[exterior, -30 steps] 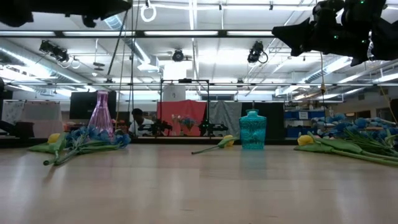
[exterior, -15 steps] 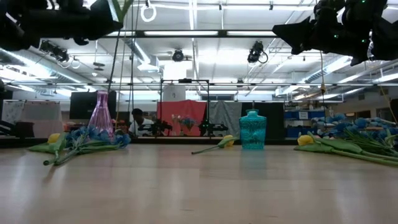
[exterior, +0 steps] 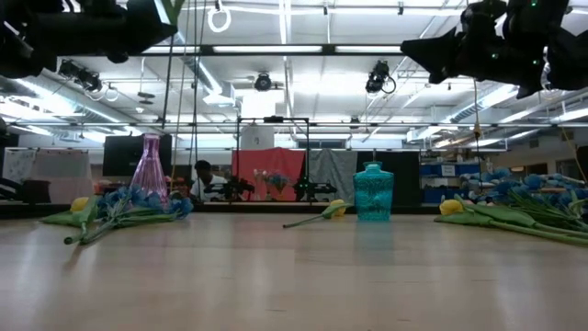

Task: Sort flowers into vase by color
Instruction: Put the top left pink tulip into the violet vase

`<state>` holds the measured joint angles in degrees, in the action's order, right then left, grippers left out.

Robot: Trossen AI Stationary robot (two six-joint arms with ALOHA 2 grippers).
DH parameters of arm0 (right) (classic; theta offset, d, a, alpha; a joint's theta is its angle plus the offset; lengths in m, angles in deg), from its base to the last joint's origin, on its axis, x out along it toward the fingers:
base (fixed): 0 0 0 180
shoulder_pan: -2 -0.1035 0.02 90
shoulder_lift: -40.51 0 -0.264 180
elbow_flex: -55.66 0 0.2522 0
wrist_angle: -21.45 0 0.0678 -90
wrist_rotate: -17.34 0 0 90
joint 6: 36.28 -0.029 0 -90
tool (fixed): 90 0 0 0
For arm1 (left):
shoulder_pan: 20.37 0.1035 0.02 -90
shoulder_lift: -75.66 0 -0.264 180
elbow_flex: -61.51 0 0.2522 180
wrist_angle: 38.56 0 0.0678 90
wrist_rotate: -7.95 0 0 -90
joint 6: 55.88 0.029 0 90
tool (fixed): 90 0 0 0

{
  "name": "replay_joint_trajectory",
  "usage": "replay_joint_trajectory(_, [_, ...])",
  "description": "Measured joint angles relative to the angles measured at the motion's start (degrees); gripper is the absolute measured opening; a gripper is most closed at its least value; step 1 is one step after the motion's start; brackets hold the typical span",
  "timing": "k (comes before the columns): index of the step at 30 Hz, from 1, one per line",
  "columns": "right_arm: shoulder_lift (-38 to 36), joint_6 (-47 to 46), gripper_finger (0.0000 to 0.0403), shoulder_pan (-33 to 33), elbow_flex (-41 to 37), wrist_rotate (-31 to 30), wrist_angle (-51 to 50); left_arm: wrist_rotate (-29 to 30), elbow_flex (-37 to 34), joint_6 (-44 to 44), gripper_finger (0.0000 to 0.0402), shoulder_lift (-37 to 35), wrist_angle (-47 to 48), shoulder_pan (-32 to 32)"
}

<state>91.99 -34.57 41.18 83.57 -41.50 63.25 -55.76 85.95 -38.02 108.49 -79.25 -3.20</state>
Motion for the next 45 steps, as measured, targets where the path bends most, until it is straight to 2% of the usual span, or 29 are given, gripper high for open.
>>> replay_joint_trajectory(12, [0.0, -0.5, 0.0065, 0.0, 0.0, 0.0, -0.1, 2.9, 0.0, 1.6, 0.0012, -1.6, 1.7, 0.0])
replay_joint_trajectory(18, [0.0, -0.5, 0.0065, 0.0, 0.0, 0.0, -0.1, 4.1, 0.0, 0.1, 0.0012, -4.1, 7.7, 0.0])
replay_joint_trajectory(27, [0.0, -0.5, 0.0065, 0.0, 0.0, 0.0, 0.0, 4.1, -0.1, -2.0, 0.0012, -3.9, 14.3, 0.0])
replay_joint_trajectory(45, [0.0, 0.4, 0.0065, 0.0, 0.0, -1.5, 0.5, 4.1, -7.8, -3.7, 0.0012, -3.6, 13.7, 0.1])
